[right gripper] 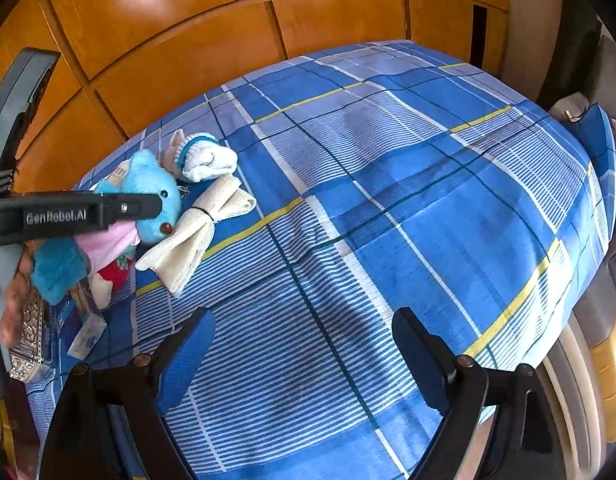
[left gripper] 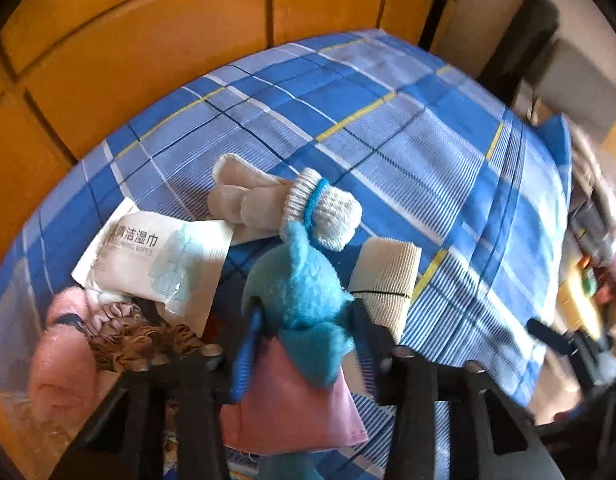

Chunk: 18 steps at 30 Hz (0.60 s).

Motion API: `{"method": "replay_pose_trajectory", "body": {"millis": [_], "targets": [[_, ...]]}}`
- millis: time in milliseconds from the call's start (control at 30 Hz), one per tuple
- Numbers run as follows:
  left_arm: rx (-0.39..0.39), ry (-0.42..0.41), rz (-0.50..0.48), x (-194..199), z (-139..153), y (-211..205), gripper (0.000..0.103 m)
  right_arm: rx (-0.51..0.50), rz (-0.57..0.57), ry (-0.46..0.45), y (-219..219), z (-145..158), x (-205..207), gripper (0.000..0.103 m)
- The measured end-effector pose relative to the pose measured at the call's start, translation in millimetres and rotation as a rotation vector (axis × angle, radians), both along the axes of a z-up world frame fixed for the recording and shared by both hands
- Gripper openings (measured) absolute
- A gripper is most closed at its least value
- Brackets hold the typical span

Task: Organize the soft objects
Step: 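Reach the left gripper to the blue teddy bear and grasp it, then lift the bear toward the gold tray with the left gripper while the right grasps the beige rolled towel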

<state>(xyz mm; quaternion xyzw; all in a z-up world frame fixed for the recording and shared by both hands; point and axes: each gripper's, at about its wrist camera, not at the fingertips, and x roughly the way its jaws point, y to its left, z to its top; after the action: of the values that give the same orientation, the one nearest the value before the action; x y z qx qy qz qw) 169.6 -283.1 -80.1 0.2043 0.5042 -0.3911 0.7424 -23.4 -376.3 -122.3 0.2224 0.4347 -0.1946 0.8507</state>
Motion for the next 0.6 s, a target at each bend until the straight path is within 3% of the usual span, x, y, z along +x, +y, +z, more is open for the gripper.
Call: {"method": "replay_pose_trajectory", "body": {"millis": [100,300,500,600], "targets": [[-0.068,0.029,0.027,6,15,11,0.028,0.036,0.017,-0.011,1,0,5,0.089],[-0.185,0.01,0.085,19,57,29,0.028,0.18,0.034,-0.066,-2,2,32,0.088],[-0.258,-0.086,0.279,59,109,73,0.029,0.325,0.046,-0.096,-4,-5,76,0.088],[-0.27,-0.169,0.422,80,141,123,0.029,0.314,0.031,-0.069,-2,-12,95,0.088]]}}
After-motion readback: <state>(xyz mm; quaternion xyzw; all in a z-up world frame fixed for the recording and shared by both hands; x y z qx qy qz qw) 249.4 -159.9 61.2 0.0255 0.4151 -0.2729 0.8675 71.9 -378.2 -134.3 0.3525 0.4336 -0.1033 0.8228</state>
